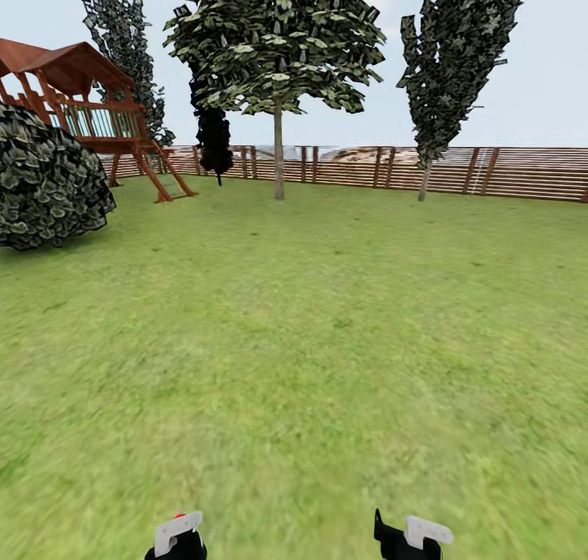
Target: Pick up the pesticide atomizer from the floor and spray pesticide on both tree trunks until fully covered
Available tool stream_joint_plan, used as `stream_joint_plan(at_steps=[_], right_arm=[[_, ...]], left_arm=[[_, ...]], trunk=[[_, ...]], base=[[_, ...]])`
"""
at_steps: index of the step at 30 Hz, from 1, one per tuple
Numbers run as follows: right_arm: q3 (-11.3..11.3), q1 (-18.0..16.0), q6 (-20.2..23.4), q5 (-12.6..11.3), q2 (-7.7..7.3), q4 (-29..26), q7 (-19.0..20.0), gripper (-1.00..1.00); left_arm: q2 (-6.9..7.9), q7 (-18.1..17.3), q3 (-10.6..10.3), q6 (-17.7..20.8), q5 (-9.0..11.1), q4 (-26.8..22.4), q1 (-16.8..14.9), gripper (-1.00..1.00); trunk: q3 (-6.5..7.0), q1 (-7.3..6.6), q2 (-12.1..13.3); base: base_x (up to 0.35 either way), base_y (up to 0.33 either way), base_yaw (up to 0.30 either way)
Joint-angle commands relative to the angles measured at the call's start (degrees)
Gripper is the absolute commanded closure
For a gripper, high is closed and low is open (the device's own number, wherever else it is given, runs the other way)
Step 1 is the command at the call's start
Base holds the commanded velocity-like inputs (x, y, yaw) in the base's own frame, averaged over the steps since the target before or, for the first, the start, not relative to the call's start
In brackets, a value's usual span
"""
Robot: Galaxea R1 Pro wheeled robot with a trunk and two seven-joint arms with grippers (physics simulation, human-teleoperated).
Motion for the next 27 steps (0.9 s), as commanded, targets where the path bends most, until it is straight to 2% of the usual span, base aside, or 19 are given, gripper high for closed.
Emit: stream_joint_plan(at_steps=[1, 27], right_arm=[[0.5, -0.1, -0.3, -0.6, -0.05, 0.0, -0.4, -1.0], [0.5, -0.1, -0.3, -0.6, -0.05, 0.0, -0.3, -1.0]], left_arm=[[0.08, 0.6, -0.5, -0.3, 0.2, 0.0, -0.1, 1.0], [0.08, 0.5, -0.5, -0.3, 0.1, -0.1, -0.1, 1.0]], trunk=[[-0.13, 0.07, -0.1], [-0.13, 0.07, -0.1]], base=[[0.339, 0.097, 0.0], [0.339, 0.096, 0.0]])
